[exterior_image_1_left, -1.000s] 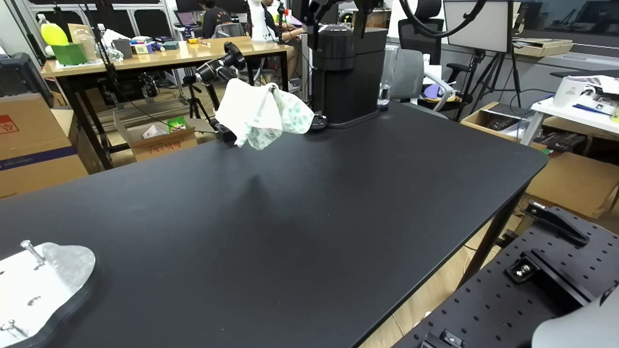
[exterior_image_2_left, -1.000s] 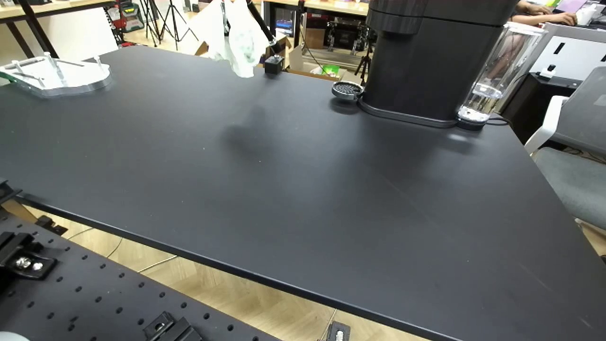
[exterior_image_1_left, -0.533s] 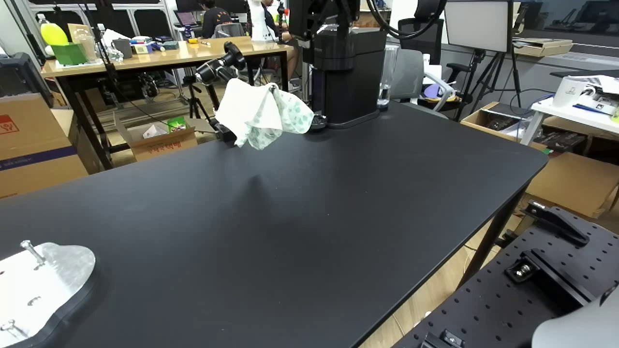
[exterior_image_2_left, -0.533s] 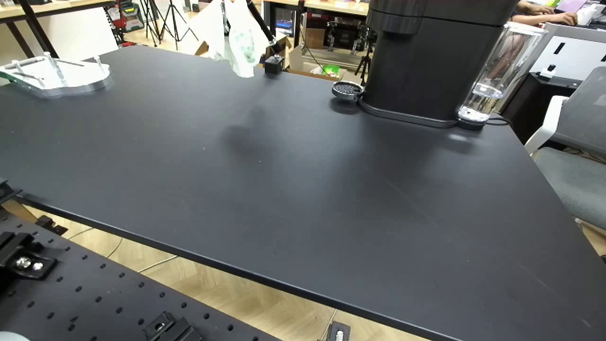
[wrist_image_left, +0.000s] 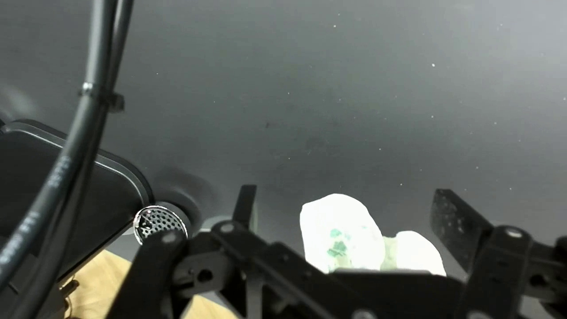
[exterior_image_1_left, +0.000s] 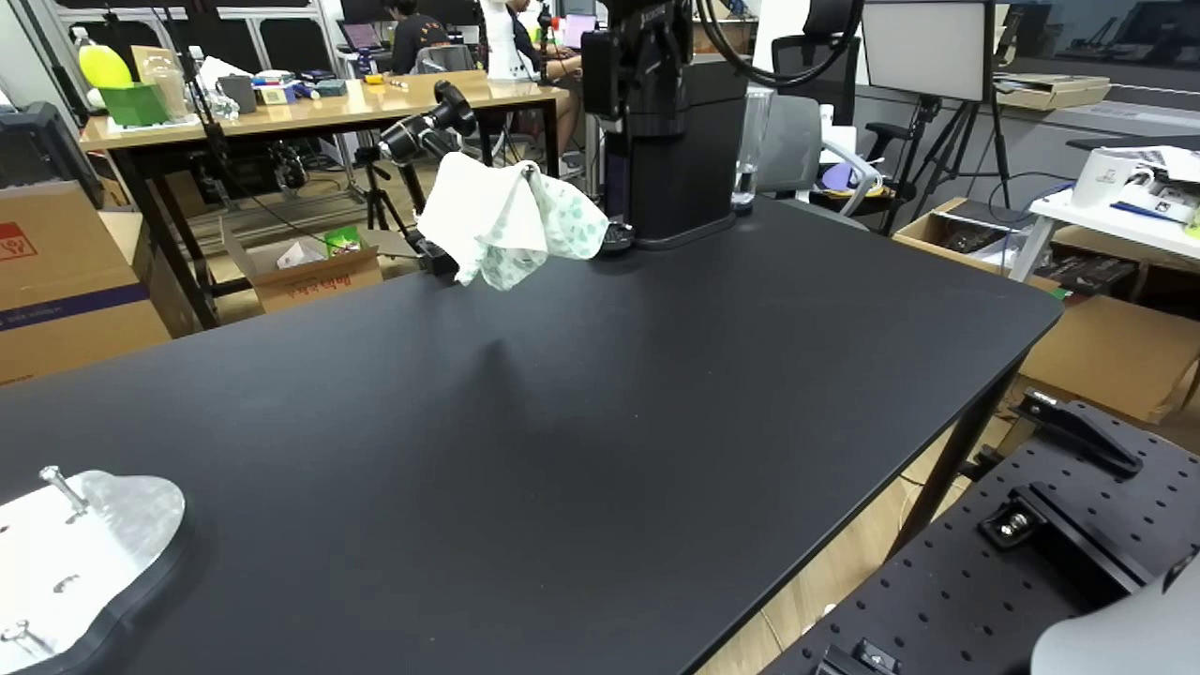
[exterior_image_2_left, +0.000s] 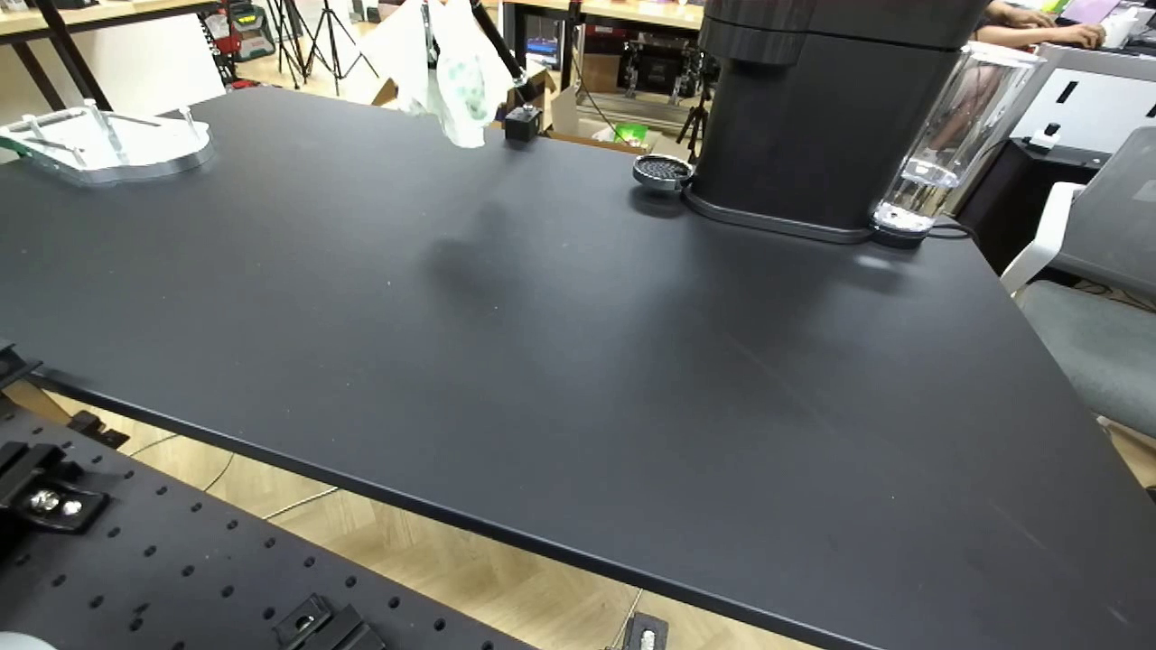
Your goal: Put the towel on the table
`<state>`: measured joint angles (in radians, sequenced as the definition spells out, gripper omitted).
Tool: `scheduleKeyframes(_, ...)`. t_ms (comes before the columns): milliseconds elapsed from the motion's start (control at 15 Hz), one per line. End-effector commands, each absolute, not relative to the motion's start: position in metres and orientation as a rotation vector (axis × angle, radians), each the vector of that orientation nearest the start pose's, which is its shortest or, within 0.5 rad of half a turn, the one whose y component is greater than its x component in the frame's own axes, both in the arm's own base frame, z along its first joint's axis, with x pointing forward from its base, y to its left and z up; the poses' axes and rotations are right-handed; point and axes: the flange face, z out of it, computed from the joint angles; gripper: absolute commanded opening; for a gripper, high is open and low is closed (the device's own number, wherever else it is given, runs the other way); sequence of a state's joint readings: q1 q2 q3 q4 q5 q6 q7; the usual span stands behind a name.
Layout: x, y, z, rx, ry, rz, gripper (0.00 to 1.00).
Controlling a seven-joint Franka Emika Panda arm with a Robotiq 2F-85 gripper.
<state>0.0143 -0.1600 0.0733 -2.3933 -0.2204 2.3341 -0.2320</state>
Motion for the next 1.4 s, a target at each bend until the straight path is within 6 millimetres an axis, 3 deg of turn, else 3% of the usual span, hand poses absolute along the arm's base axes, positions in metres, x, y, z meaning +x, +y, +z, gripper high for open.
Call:
scheduleKeyframes(0, 0.507, 0.024, 0.37, -3.209, -0.959, -0.059, 1.0)
scheduleKeyframes(400, 0.548, 0.014, 0.344, -3.139, -1.149, -0.063, 1.0)
scheduleKeyframes(800, 0.577, 0.024, 0.328, -3.018, -1.32, -0.067, 1.0)
scheduleKeyframes(867, 0.581, 0.027, 0.326, -2.992, -1.346, -0.071, 0.75)
scheduleKeyframes(933, 0.583, 0.029, 0.324, -2.969, -1.367, -0.07, 0.74)
scheduleKeyframes(1333, 0.594, 0.042, 0.311, -2.831, -1.475, -0.053, 0.31)
